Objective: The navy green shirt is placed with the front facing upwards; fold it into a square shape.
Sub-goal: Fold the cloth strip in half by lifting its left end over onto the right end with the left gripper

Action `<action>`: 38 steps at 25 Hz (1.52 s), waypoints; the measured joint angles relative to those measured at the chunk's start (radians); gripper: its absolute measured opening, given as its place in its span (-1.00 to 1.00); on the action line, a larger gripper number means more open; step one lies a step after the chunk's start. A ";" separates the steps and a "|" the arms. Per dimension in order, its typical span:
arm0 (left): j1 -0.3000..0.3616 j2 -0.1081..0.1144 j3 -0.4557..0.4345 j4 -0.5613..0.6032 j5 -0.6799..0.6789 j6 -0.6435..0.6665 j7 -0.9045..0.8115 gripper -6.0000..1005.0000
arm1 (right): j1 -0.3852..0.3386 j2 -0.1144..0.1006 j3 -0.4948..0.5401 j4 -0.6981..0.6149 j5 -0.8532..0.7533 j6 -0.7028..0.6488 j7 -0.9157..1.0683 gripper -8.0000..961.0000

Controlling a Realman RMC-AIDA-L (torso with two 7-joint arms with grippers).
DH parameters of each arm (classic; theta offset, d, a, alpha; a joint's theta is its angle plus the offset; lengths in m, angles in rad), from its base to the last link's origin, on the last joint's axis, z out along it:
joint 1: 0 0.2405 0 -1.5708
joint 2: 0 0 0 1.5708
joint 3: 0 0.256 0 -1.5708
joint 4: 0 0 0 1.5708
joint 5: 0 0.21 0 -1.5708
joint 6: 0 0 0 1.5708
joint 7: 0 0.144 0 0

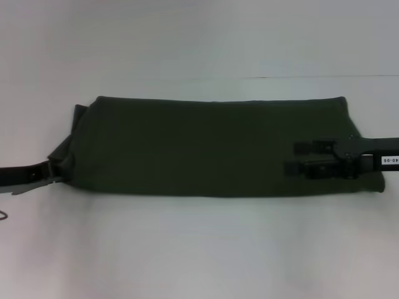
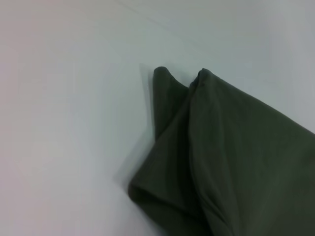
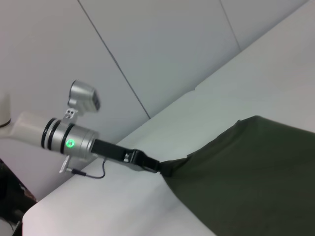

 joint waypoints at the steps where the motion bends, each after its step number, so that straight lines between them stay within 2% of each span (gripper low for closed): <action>1: 0.014 -0.002 0.000 0.009 -0.012 0.002 0.002 -0.92 | 0.000 0.002 0.004 0.000 0.000 0.001 0.000 0.78; 6: 0.074 -0.005 -0.030 0.051 -0.068 0.018 0.033 -0.95 | 0.000 0.014 0.025 0.005 0.000 0.009 0.000 0.77; 10: 0.100 0.001 -0.152 0.058 -0.077 0.055 0.105 -0.94 | 0.005 0.032 0.030 0.007 0.000 0.026 0.006 0.77; 16: 0.138 0.035 -0.331 0.073 -0.070 0.115 0.184 -0.92 | 0.017 0.053 0.030 0.007 0.005 0.042 0.011 0.76; 23: 0.172 0.050 -0.365 0.123 -0.068 0.131 0.189 -0.89 | 0.020 0.060 0.030 0.007 0.014 0.046 0.012 0.74; 27: 0.151 0.044 -0.354 0.124 -0.119 0.191 0.191 -0.88 | 0.012 0.058 0.031 0.007 0.015 0.044 0.012 0.74; 31: 0.104 0.028 -0.314 0.102 -0.264 0.319 0.230 -0.86 | 0.001 0.051 0.035 0.007 0.016 0.034 0.009 0.73; 34: 0.053 -0.010 -0.251 0.077 -0.377 0.395 0.265 -0.85 | -0.012 0.045 0.045 0.007 0.018 0.012 0.005 0.73; 36: 0.014 -0.038 -0.171 0.040 -0.453 0.413 0.291 -0.85 | -0.021 0.041 0.056 0.003 0.022 -0.008 0.004 0.72; 37: -0.005 -0.047 -0.122 0.001 -0.495 0.414 0.308 -0.84 | -0.026 0.037 0.062 0.000 0.023 -0.020 0.004 0.72; 38: -0.022 -0.046 -0.079 -0.053 -0.536 0.409 0.329 -0.84 | -0.033 0.032 0.068 -0.001 0.024 -0.030 0.003 0.72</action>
